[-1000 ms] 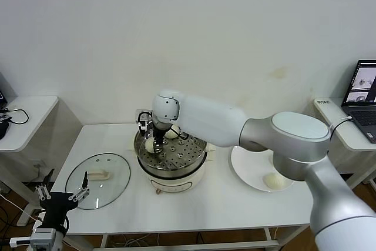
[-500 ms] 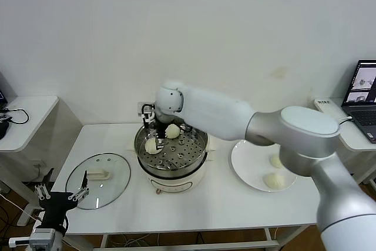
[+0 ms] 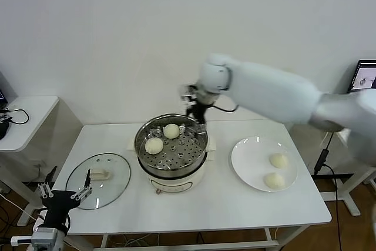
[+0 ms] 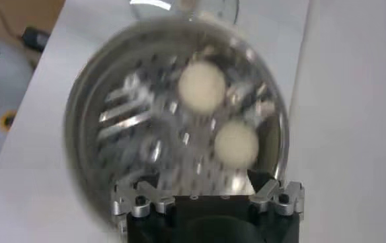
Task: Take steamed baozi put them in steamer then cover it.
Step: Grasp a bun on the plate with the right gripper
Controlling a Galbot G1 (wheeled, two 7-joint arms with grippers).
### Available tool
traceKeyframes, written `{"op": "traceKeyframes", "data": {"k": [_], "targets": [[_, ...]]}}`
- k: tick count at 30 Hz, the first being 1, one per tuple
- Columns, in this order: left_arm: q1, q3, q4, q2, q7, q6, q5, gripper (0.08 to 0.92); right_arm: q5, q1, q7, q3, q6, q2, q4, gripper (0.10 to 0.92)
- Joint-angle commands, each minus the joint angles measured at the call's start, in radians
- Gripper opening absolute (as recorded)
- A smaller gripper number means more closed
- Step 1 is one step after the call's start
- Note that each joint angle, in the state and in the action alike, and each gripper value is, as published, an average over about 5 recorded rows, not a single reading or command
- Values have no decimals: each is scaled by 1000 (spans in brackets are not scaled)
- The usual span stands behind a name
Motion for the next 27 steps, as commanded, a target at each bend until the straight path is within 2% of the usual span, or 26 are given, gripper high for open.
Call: {"op": "traceKeyframes", "data": {"k": [1,6,11,17,27], "targets": [[1,16,2,-5,1,1,8,823,-131,-16,-86,24,112,-417,201,823],[0,46,0,-22,1,1,32,823,-223,-163,-75,112,153,-566,242,823],[7,56,3,-33,1,0,47,823,-309,-320,-52,202,187,-631,252,823],[22,50,4,-42,0,-1,56,823,-386,-536,-37,337,213,-648,242,823],[32,49,11,-53,-1,-3,64,823,-445,-715,-17,454,214,-612,194,823]]}}
